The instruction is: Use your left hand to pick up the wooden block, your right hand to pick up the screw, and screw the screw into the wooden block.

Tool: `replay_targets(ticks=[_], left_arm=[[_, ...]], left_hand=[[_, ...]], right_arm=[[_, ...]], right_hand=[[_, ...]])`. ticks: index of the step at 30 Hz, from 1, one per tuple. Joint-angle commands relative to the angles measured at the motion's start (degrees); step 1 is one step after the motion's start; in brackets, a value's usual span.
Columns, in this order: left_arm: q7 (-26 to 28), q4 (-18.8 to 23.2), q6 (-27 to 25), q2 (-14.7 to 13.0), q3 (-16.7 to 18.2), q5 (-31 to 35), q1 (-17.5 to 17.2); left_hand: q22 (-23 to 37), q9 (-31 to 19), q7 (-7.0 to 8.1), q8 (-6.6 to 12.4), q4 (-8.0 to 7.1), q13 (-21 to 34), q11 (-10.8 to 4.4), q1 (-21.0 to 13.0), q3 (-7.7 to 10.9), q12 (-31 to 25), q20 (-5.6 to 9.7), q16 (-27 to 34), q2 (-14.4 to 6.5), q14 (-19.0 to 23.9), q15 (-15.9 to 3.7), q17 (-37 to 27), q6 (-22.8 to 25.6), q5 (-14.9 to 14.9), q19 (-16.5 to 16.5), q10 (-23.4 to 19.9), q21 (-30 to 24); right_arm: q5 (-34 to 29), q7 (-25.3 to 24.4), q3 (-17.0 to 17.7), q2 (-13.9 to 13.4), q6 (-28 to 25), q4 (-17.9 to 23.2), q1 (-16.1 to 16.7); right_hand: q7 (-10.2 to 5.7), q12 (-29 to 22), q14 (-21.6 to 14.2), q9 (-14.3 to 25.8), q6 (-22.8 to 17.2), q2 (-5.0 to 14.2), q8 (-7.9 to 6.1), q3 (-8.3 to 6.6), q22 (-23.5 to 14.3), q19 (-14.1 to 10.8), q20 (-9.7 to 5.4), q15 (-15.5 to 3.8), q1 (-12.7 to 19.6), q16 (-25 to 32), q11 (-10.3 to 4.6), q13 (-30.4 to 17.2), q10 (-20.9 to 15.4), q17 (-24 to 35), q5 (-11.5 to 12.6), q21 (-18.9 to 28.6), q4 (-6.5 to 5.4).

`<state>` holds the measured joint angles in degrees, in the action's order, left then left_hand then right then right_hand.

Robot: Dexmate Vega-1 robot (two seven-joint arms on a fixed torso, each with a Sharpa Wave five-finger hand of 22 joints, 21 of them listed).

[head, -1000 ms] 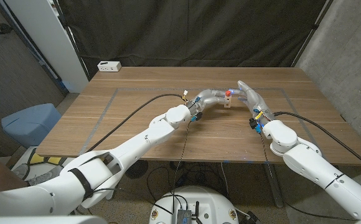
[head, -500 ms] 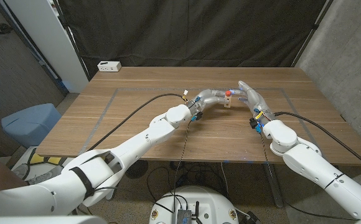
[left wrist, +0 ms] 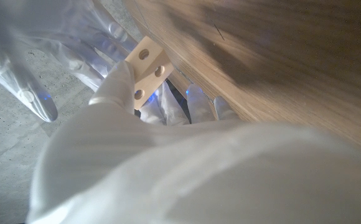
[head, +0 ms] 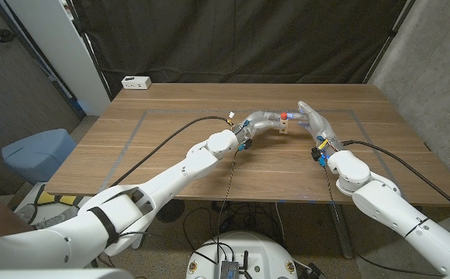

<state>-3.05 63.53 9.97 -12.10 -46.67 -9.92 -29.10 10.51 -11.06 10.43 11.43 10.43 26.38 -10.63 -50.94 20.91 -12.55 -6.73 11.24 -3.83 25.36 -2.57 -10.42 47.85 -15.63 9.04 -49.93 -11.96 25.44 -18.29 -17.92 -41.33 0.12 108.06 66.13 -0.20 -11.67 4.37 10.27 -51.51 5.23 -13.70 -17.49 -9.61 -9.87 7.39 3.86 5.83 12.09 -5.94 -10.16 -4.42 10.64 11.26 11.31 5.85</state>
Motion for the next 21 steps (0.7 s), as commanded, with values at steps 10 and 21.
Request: replay_targets(ticks=[10, 21], left_arm=[[-0.4, -1.0, 0.3, 0.6, -0.2, 0.0, 0.5], [-0.9, -2.2, 0.5, 1.2, -0.5, 0.0, 1.2]], left_hand=[[0.3, -0.3, -2.63, 0.27, -1.47, 2.2, -0.81, -0.1, 1.63, -0.9, 0.22, 0.1, -0.7, 0.5, -1.22, -0.1, 3.9, -0.3, 0.1, -1.4, -0.4], [0.3, -0.3, -2.62, 0.29, -1.45, 2.2, -0.76, -0.1, 1.63, -1.0, 0.28, 0.1, -0.7, 0.6, -1.23, 0.0, 4.0, -0.3, 0.1, -1.5, -0.4]], right_arm=[[0.4, 0.8, 0.8, -0.8, 0.9, 0.5, 1.3], [1.1, 2.9, 1.1, -2.0, 1.3, 0.6, 1.4]], right_hand=[[0.37, -0.4, -0.6, 0.3, -2.1, -0.1, -0.54, -0.63, -0.1, -0.9, -0.29, -0.28, 0.7, 0.3, 0.1, 0.0, -1.3, 0.2, 0.4, 0.2, 0.05], [0.49, -0.3, -1.0, 0.3, -3.0, 0.1, -0.43, -0.81, -0.1, -1.2, -0.58, -0.54, 0.7, 0.2, -0.24, 0.0, -2.1, 0.2, 0.4, 0.1, 0.01]])
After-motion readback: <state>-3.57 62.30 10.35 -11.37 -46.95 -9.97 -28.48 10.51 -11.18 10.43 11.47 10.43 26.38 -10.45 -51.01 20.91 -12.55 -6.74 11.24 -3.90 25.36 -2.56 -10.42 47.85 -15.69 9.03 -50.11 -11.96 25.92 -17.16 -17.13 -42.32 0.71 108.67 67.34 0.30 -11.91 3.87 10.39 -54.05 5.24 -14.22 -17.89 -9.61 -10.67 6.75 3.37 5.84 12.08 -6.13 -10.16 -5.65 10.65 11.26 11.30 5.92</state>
